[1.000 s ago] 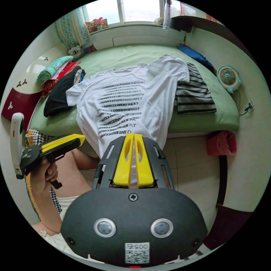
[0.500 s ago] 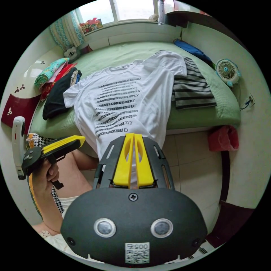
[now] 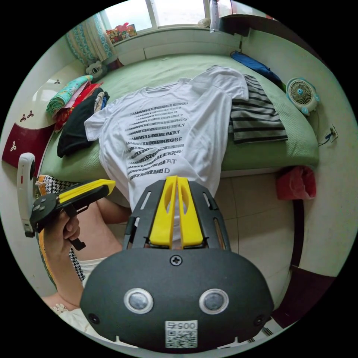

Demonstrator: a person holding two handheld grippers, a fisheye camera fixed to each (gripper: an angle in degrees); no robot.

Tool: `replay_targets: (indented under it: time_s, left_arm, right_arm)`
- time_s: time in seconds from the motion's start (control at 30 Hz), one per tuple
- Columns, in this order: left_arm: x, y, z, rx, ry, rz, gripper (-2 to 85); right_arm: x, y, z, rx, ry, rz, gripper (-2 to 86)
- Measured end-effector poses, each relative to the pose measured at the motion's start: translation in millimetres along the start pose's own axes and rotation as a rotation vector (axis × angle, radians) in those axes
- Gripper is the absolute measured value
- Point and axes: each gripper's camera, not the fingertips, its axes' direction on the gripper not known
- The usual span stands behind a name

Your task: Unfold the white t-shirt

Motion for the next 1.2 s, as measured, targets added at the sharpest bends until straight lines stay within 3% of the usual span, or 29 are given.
replay_targets:
  time_s: [1.2]
  left_arm:
    - [1.8,0.8,5.0,-0.014,0.011,0.007,-0.7]
  right_arm:
    - [10.8,-9.0,11.5,-0.029,-0.015,0.002,-1.1]
